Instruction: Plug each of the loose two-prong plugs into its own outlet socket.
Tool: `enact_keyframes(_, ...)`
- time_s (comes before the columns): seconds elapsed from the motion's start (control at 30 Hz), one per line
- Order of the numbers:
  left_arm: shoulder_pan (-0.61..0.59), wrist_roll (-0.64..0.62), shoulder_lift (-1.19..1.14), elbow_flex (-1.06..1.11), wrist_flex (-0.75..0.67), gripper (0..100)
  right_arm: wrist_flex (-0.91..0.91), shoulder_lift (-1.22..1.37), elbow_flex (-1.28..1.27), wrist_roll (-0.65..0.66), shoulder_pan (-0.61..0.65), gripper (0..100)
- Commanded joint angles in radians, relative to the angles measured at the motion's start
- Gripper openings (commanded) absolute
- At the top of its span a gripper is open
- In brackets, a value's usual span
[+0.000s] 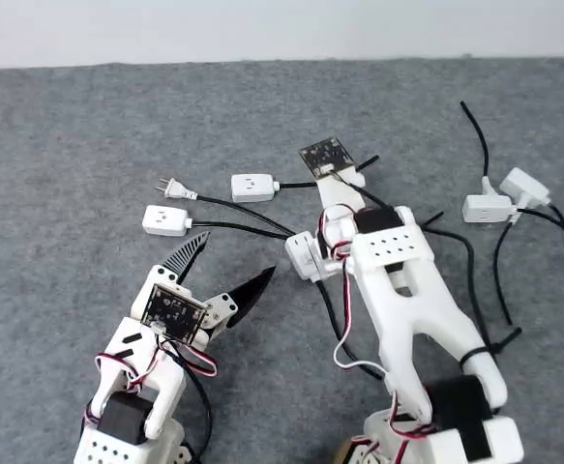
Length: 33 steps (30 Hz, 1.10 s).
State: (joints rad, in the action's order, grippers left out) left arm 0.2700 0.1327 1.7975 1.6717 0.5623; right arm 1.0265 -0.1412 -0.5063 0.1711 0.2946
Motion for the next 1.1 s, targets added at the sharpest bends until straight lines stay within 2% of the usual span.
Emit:
enact_keyframes(0.0,0.006,0.002,0.002,-0.022,-0.017,35,-0.007,0.002,0.077,-0.008,0.03,24.0)
enact_keyframes(0.5,0.006,0.002,0.002,-0.022,-0.017,35,-0.016,0.008,0.081,-0.008,0.042,24.0)
enact_keyframes(0.83,0.006,0.002,0.002,-0.022,-0.017,35,0.094,0.002,0.181,-0.009,0.073,24.0)
enact_keyframes(1.07,0.006,0.003,0.002,-0.022,-0.017,35,0.099,0.01,0.195,-0.009,0.076,23.9)
